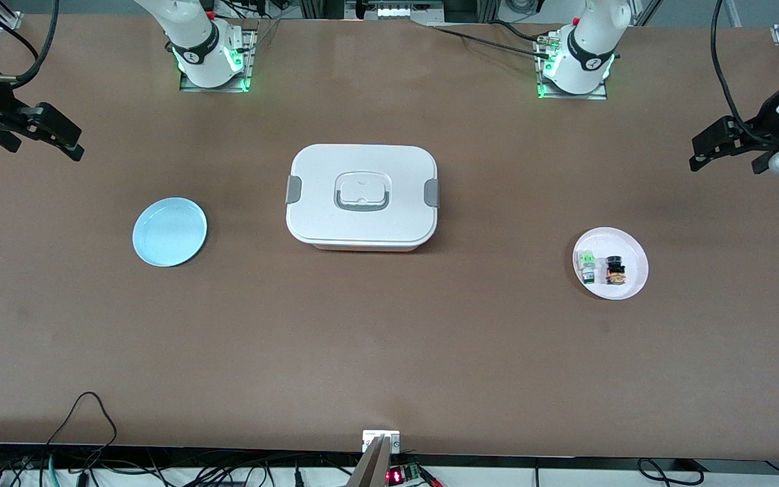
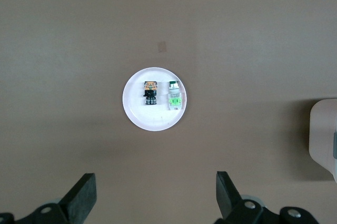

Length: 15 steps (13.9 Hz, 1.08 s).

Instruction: Transfer orange switch to right arm and place

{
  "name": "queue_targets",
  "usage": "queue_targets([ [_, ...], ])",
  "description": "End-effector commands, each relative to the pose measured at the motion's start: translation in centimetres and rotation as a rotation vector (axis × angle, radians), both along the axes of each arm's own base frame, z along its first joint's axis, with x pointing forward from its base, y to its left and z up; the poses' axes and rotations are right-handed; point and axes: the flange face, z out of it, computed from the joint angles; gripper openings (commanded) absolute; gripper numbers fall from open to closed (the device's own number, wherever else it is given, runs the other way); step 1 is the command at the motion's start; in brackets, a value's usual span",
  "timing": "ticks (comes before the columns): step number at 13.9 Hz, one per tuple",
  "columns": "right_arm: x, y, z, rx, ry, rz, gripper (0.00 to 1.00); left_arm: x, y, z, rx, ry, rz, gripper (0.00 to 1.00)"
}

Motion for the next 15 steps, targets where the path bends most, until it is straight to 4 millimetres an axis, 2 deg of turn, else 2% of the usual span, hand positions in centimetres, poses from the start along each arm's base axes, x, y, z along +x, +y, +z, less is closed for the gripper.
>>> queue_targets([
  [1,-0.8,0.2,0.4,-0.008,-0.001,-0.013,1.0,0.3,0.5,0.5,-0.017,-0.009,0.015,1.0],
  [15,-0.8,-0.4,1.5,0.061,0.022,-0.015,1.0,0.5,0.8,0.2,-0.022,-0.011,0.005,1.0],
])
